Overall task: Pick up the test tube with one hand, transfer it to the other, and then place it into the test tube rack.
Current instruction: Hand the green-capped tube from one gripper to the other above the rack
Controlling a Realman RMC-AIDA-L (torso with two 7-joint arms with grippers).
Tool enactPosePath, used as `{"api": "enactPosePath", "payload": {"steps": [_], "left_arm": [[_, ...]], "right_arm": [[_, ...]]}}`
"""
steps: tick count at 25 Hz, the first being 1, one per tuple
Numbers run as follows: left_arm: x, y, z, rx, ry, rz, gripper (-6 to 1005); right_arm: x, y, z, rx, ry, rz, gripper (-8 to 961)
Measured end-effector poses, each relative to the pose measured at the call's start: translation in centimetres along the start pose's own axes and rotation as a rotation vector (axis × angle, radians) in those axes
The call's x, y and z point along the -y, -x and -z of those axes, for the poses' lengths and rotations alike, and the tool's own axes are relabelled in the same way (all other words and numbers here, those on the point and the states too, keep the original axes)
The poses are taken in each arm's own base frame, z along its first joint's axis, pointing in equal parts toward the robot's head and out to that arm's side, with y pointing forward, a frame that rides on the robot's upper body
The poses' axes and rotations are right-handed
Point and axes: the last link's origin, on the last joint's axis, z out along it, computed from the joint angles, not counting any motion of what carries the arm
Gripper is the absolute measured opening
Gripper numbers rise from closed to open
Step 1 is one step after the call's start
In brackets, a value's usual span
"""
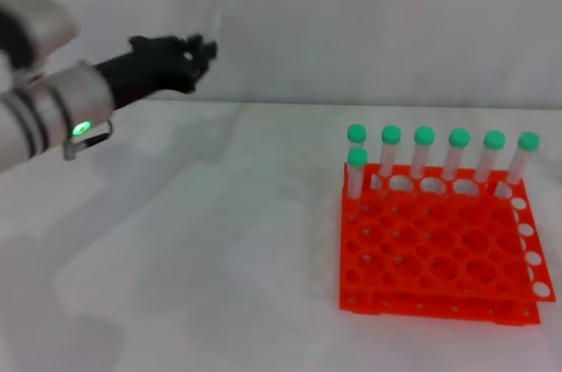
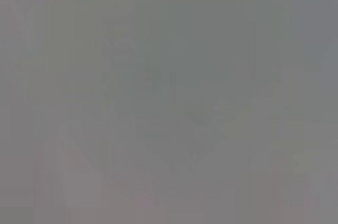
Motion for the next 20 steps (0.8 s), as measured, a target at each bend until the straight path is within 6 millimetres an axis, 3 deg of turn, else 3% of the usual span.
{"api": "enactPosePath", "payload": {"steps": [2,5,9,13,20], "left_arm": [[-0.8,0.1,1.3,-0.124,0.016,-0.004,192],[-2.7,0.6,2.6,-0.246,0.058,-0.015,192],[-5.5,1.3,3.3,-0.335,0.111,-0.034,191],[-8.0,1.7,2.1,-0.386,0.122,-0.003,191],[-10.6,1.0,-0.4,-0.412,0.128,0.070,191]], "right_arm": [[-0.4,0.2,-0.5,-0.020,0.035,-0.013,753],[-2.5,1.5,-3.1,-0.183,0.263,-0.068,751],[-5.1,2.6,-4.2,-0.285,0.467,-0.046,748],[-7.4,3.4,-4.7,-0.294,0.611,-0.023,746],[-8.1,3.3,-4.4,-0.283,0.643,-0.033,741]]}}
